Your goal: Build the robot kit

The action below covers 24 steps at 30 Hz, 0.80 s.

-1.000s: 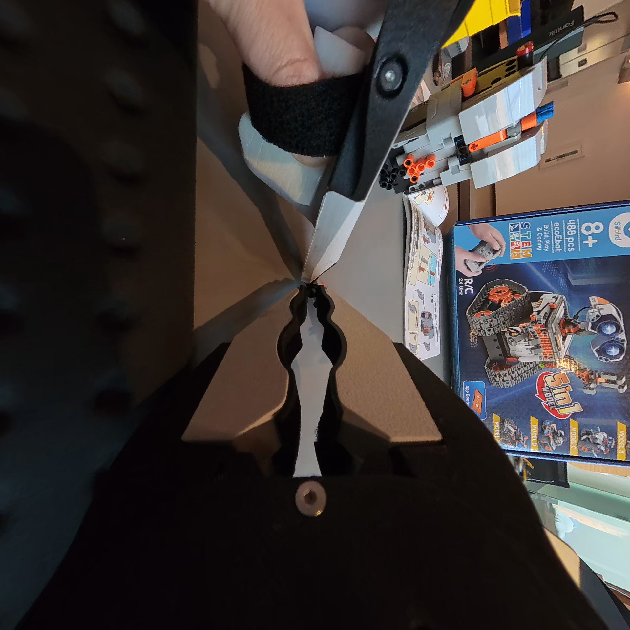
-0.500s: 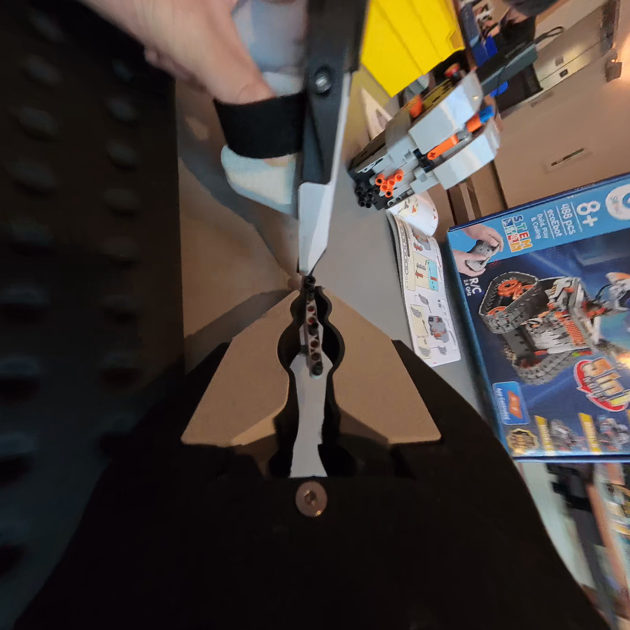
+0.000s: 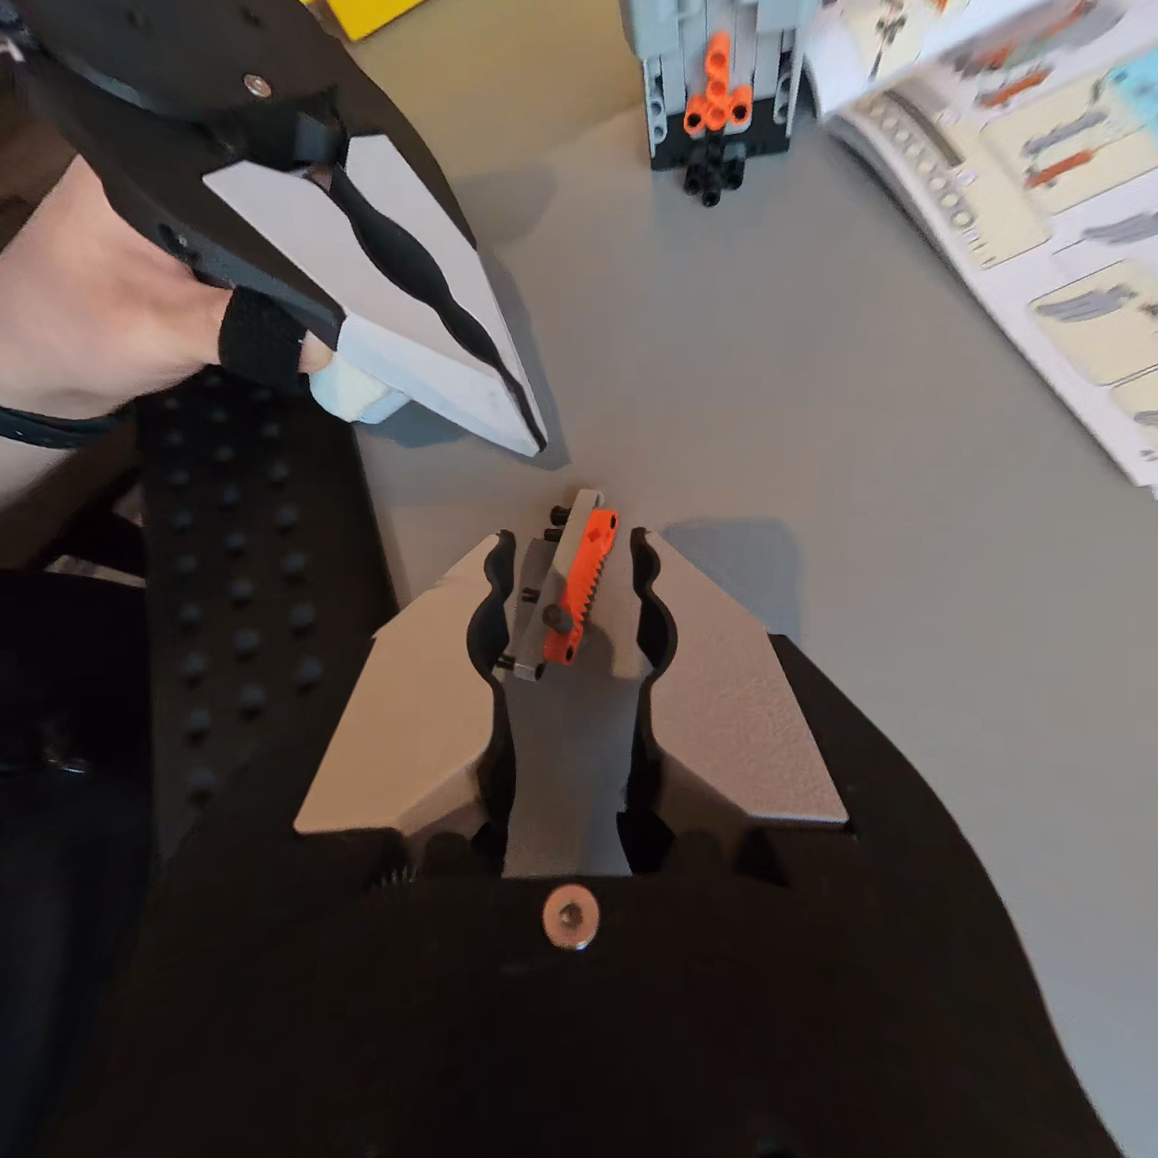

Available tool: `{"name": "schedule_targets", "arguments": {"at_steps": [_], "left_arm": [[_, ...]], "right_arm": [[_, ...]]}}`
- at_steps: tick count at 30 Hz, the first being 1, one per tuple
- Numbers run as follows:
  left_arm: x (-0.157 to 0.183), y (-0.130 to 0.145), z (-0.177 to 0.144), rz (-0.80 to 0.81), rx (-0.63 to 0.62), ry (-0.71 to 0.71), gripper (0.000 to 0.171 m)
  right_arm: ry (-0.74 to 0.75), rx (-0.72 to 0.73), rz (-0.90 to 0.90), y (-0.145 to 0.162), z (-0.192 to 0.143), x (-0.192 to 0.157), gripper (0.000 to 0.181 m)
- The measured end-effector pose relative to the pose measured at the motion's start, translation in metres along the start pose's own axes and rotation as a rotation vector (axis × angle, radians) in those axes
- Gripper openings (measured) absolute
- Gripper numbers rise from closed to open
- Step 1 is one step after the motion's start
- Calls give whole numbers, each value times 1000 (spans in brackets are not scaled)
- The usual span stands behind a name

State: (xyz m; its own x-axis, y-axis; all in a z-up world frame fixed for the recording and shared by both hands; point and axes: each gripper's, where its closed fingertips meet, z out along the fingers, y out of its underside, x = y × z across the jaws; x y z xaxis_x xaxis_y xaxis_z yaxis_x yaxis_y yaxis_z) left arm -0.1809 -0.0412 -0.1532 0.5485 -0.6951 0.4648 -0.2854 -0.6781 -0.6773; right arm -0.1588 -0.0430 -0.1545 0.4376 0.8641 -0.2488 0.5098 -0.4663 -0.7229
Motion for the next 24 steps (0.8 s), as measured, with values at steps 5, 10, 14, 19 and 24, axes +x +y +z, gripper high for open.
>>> {"name": "schedule_targets", "arguments": {"at_steps": [5, 10, 14, 19, 24], "left_arm": [[-1, 1, 1, -57, -12, 45, 0], [9, -8, -8, -121, 57, 180, 0], [24, -20, -21, -220, 145, 373, 7], [23, -26, -22, -278, 184, 395, 7], [23, -30, -14, -311, 207, 364, 11]], "right_arm": [[143, -193, -123, 16, 15, 8, 19], [229, -79, -332, -1, 11, 7, 15], [216, 110, -362, -21, -3, -3, 14], [229, 205, -315, -30, -9, -4, 14], [249, 225, -301, -34, -7, -5, 14]]}}
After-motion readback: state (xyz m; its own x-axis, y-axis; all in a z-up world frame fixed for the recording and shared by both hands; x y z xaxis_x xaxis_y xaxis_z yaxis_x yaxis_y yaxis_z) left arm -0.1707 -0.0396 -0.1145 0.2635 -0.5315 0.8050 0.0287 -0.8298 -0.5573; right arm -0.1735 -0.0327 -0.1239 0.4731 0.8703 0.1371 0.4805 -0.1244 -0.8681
